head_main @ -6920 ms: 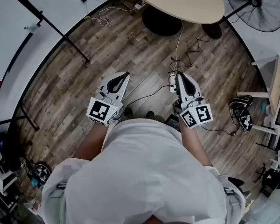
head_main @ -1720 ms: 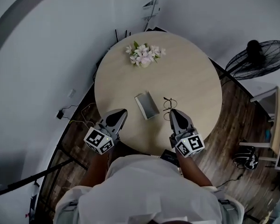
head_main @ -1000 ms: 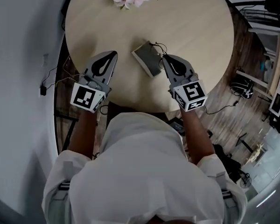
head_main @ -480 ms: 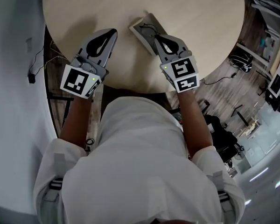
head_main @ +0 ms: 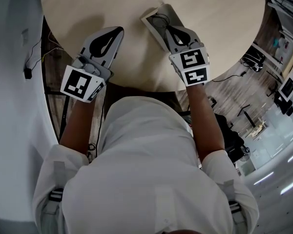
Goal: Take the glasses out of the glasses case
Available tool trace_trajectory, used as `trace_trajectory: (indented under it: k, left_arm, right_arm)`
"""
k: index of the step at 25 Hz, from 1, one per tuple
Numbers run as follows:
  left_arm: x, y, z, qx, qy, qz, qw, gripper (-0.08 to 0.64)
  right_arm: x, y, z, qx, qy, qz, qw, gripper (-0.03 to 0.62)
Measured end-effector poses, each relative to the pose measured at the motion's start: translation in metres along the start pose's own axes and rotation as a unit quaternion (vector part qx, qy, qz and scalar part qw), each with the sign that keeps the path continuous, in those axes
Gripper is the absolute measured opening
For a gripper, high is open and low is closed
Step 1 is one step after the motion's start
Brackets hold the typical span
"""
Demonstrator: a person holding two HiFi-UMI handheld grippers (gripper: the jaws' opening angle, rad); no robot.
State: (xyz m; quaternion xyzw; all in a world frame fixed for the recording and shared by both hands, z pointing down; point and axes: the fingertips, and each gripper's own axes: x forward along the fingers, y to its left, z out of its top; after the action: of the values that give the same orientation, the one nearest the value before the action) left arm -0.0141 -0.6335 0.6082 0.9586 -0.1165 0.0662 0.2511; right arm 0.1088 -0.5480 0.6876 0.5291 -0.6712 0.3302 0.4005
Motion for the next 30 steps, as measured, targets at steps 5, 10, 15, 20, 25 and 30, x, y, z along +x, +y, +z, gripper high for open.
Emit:
trace_trajectory:
  k: [5,10,15,20,25,30]
  left_arm:
    - [-0.005,0.005,-0.006,-0.004,-0.001,0.005,1.0,0.012]
    - [-0.009,0.007,-0.008,-0.008,-0.004,0.01,0.9999,0.012]
    - [-0.01,0.006,-0.012,-0.01,-0.003,0.012,0.9999,0.012]
    - [-0.009,0.001,-0.012,-0.008,-0.004,0.009,0.9999,0.012]
    - [-0.01,-0.005,-0.01,-0.002,-0.007,0.006,1.0,0.012]
    - [-0.011,-0.023,-0.003,0.009,-0.006,-0.007,0.9999,0.012]
  right_arm:
    - [0.008,0.004,-0.007,-0.01,0.021,-0.001,1.0,0.028]
    - [0.013,0.013,-0.006,-0.014,0.027,0.009,0.999,0.028]
    - [0.016,0.017,-0.007,-0.008,0.027,0.017,0.999,0.029]
    - [0.017,0.016,-0.008,0.005,0.028,0.024,0.999,0.029]
    - [0.016,0.016,-0.007,0.015,0.02,0.026,0.999,0.037]
    - [-0.007,0.017,-0.002,0.019,-0.006,0.013,1.0,0.092]
